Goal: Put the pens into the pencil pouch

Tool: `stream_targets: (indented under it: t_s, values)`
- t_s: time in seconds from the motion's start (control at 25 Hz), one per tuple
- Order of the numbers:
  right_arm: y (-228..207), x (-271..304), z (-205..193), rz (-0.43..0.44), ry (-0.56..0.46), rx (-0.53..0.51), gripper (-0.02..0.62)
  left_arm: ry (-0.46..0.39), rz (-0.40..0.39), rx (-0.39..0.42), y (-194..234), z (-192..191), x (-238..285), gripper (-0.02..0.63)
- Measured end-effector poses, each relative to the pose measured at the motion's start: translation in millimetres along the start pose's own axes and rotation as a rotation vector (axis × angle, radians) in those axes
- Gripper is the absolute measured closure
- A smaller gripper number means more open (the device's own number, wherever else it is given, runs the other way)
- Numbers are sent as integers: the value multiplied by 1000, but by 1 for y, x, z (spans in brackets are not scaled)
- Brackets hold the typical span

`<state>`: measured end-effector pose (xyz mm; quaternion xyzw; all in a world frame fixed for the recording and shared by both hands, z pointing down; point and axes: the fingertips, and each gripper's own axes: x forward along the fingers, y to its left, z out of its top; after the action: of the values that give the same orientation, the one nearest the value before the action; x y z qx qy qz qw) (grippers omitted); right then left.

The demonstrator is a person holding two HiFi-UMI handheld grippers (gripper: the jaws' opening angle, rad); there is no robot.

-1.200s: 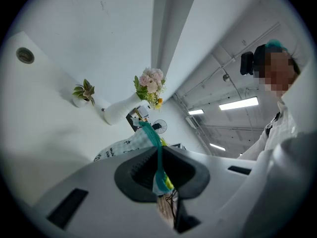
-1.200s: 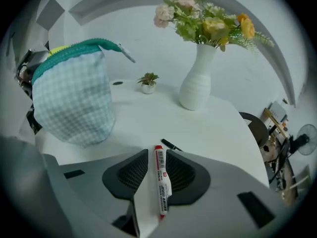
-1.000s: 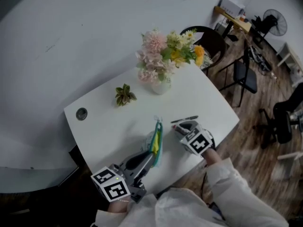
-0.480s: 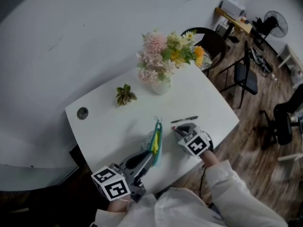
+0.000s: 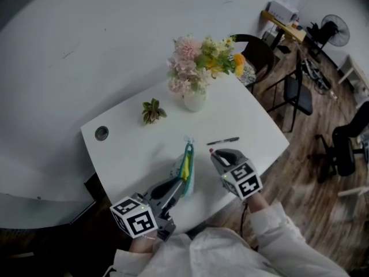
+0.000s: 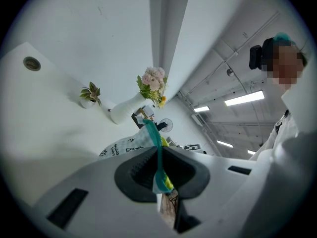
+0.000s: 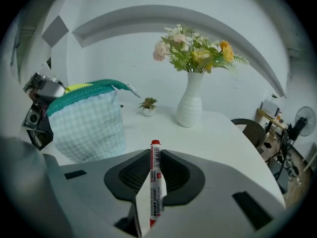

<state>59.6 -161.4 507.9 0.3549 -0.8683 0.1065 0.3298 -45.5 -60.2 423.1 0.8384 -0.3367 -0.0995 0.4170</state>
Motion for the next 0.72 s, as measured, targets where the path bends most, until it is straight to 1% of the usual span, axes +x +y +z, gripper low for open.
stream_targets:
  t_s: [0.08, 0.16, 0.28, 0.4, 0.48, 0.72]
  values:
    - [5, -12, 11, 3, -64, 18, 531, 2, 5, 12, 0, -1, -1, 574]
    - [11, -26, 27, 17, -153, 54, 531, -2, 9, 13, -1, 0, -3, 574]
    - [30, -48, 66, 96, -297, 146, 531, -3, 11, 15, -2, -1, -5, 574]
    - [48, -63, 96, 166, -395, 232, 531, 9, 3, 36, -3, -5, -5, 574]
    - [57, -70, 112, 190, -438, 237, 531, 7, 2, 39, -3, -6, -5, 574]
    - [80, -90, 151, 244, -536, 180, 531, -2, 0, 42, -3, -4, -4, 574]
